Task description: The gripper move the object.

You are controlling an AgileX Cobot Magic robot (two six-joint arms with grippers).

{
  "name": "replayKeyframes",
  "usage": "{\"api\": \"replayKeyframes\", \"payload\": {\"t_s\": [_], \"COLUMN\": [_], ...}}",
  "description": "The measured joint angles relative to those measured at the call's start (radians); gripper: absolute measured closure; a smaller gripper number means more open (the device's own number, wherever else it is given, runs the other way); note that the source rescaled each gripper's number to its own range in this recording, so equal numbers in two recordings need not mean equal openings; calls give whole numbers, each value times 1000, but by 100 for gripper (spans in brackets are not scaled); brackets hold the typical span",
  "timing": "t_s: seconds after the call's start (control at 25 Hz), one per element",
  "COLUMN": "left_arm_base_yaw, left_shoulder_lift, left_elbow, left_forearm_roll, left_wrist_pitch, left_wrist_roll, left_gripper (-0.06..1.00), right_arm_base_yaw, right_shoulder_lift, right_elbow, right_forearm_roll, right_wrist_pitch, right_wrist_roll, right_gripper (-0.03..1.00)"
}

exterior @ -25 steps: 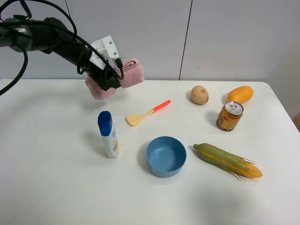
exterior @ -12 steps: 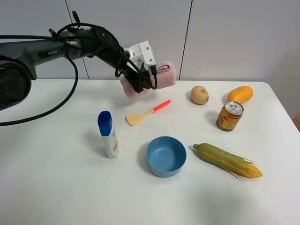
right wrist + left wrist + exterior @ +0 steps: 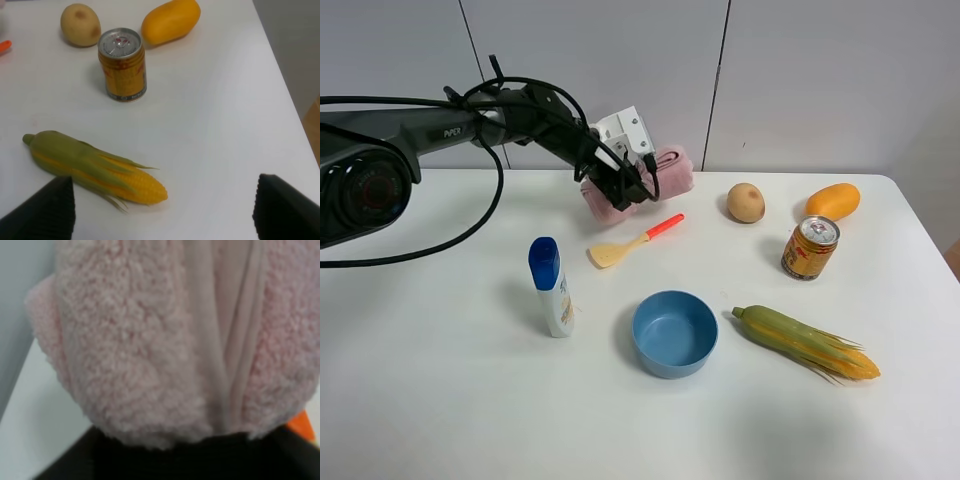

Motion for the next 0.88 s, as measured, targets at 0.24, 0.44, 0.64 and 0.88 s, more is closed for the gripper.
{"api": "replayKeyframes", "payload": {"t_s": [0.24, 0.44, 0.64, 0.88], "left_arm_base_yaw": [0, 0, 1, 31], "left_shoulder_lift": [4, -2, -88, -287], "left_elbow": [-2, -3, -3, -3], "left_forearm_roll": [-48, -64, 101, 442], "left_wrist_pitch": [-152, -178, -141, -5], "left_wrist_roll": [-107, -202, -358, -636], "left_gripper": [8, 7, 6, 6], "right_arm_base_yaw": [0, 0, 0, 0], "right_shoulder_lift": [0, 0, 0, 0], "right_elbow": [0, 0, 0, 0], "right_forearm_roll": [0, 0, 0, 0], "right_wrist_pitch": [0, 0, 0, 0], "right_wrist_roll": [0, 0, 0, 0], "right_gripper": [-3, -3, -3, -3]}}
